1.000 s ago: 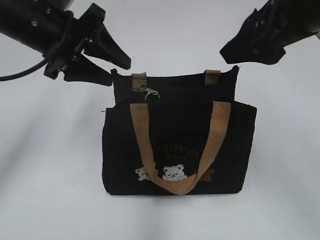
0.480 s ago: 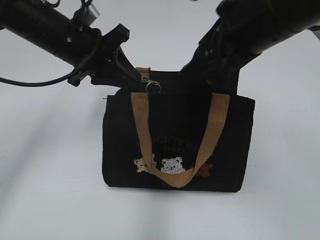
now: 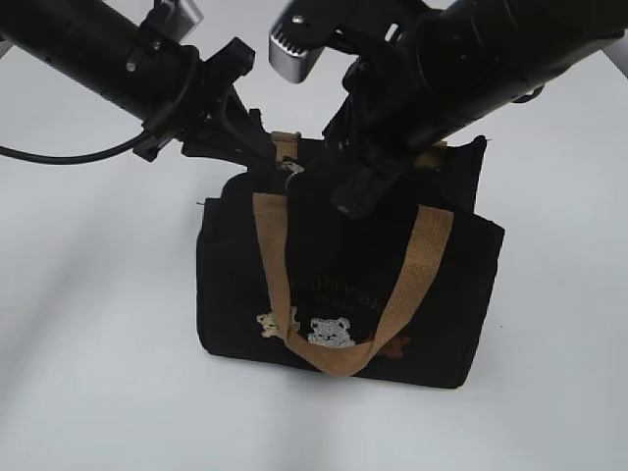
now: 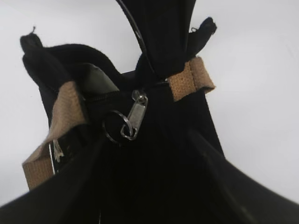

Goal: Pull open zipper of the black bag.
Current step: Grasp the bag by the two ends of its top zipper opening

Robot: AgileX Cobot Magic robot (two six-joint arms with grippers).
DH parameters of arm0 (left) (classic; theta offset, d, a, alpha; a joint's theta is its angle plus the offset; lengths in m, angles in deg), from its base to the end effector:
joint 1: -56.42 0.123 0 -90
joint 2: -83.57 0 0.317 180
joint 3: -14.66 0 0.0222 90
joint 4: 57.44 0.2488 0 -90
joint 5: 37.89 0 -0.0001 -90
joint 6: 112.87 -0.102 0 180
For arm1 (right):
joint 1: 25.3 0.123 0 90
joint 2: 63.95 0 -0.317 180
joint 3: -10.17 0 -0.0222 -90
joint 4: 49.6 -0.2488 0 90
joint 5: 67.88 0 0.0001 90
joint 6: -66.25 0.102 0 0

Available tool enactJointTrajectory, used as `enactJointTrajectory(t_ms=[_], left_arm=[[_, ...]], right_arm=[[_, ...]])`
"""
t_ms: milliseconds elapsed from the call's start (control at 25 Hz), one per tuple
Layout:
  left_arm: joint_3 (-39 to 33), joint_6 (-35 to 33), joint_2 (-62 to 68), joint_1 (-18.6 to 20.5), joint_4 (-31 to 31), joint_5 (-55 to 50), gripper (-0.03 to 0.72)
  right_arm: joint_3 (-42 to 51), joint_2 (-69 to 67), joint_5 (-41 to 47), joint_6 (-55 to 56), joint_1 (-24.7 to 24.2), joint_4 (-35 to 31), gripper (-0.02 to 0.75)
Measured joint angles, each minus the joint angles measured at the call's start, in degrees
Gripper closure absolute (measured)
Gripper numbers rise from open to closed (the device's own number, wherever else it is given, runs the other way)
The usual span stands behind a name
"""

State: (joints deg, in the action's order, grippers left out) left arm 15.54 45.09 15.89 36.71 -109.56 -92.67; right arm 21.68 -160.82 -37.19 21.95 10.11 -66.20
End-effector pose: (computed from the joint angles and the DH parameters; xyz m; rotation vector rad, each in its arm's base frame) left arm 0.3507 -0.1955 0.2768 0.3603 2.6588 -1.1262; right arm 0.2754 0.2140 0.3053 -1.3565 1.9903 0.2205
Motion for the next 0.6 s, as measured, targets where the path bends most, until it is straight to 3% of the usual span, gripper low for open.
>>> enactJointTrajectory(t_ms=[600], left_arm=[[0.00, -0.05, -0.28, 0.00, 0.54, -0.16, 0.685]], right_arm=[[0.00, -3.97, -4.50, 0.00, 0.00, 0.00, 0.443]])
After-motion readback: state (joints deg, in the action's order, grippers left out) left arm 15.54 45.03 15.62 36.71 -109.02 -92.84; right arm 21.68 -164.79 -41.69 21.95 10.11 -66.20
